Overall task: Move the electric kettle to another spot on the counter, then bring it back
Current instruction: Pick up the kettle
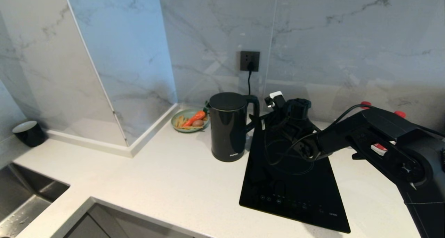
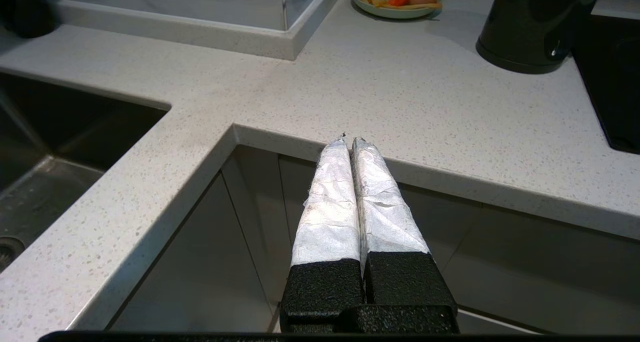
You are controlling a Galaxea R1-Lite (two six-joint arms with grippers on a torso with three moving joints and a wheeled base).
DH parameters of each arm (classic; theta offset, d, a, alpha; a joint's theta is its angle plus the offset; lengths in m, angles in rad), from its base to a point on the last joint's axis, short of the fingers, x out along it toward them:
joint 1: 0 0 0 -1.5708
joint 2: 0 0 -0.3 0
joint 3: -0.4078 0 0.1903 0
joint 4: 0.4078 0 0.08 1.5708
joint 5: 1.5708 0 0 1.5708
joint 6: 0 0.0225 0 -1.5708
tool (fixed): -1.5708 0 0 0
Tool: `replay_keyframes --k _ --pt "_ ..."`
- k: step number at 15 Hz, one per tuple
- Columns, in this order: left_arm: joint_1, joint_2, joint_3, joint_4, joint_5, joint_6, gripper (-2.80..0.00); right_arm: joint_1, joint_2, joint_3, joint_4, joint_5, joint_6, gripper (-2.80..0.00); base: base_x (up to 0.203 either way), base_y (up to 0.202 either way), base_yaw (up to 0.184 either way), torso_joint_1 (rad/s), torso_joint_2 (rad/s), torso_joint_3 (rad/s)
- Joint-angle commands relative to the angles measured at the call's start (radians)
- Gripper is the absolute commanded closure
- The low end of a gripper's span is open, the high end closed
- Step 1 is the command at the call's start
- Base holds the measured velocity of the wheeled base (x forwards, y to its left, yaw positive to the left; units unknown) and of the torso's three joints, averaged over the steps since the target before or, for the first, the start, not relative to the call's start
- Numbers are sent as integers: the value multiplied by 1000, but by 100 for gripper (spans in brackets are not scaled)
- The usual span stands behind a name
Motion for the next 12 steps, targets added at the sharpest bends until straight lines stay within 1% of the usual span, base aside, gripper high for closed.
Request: replay_keyframes --k 1,2,5,8,12 --pt "0 0 0 0 0 0 0 4 3 2 -2 2 -1 -280 0 0 0 0 0 0" --pt "0 0 0 0 0 0 0 7 3 0 -1 2 -1 -280 0 0 0 0 0 0" --pt "0 0 0 0 0 0 0 -1 17 -23 3 36 -1 -280 0 0 0 0 0 0" --pt "0 0 0 0 0 0 0 -16 52 -78 34 43 -1 -280 0 0 0 0 0 0" --pt "0 0 0 0 0 0 0 -10 79 -146 67 51 -1 -280 0 0 0 0 0 0"
